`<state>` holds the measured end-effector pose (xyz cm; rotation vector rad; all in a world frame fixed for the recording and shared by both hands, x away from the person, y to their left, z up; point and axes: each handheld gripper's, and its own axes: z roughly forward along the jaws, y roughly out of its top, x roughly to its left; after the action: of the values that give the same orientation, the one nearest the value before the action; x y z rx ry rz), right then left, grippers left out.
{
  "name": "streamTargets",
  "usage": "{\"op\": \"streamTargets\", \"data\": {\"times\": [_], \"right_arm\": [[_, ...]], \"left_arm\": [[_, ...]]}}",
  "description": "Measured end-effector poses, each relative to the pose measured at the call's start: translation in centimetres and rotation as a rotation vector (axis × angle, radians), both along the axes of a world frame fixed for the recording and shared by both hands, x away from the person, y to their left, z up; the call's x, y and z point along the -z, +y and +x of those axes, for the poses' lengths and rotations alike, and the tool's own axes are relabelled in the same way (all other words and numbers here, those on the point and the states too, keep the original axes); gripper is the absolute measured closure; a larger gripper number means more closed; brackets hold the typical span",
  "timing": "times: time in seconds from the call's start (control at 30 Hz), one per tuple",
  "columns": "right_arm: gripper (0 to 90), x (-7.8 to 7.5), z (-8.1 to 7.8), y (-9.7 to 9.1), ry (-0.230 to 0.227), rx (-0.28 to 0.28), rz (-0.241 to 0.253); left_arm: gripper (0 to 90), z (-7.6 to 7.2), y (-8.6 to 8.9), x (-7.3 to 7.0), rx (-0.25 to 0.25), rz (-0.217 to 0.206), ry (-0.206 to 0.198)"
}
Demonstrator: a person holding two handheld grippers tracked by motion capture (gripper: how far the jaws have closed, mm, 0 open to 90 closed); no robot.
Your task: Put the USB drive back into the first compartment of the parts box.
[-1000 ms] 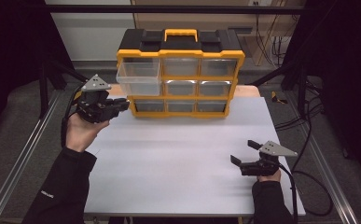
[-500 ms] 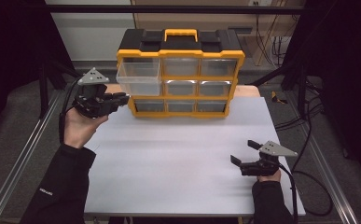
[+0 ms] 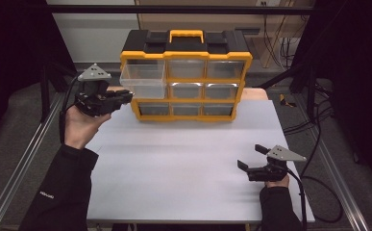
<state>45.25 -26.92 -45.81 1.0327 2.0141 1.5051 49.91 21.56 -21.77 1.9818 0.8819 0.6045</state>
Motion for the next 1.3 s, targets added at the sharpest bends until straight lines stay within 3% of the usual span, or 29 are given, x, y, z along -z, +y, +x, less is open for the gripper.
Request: {"op": "streamTargets", "data": {"times": [0.93,1.3], "right_arm": [[2.2,0.0,0.0,0.0,-0.002,-0.002,-0.004],[2.2,0.0,0.0,0.0,-0.002,-0.001,-0.003]], "left_arm": [[78.1,0.6,-0.2,-2.1,-0.009,-0.013,-0.023],[78.1,1.2,-0.7,-2.8,-0.013,-0.016,-0.013]]}}
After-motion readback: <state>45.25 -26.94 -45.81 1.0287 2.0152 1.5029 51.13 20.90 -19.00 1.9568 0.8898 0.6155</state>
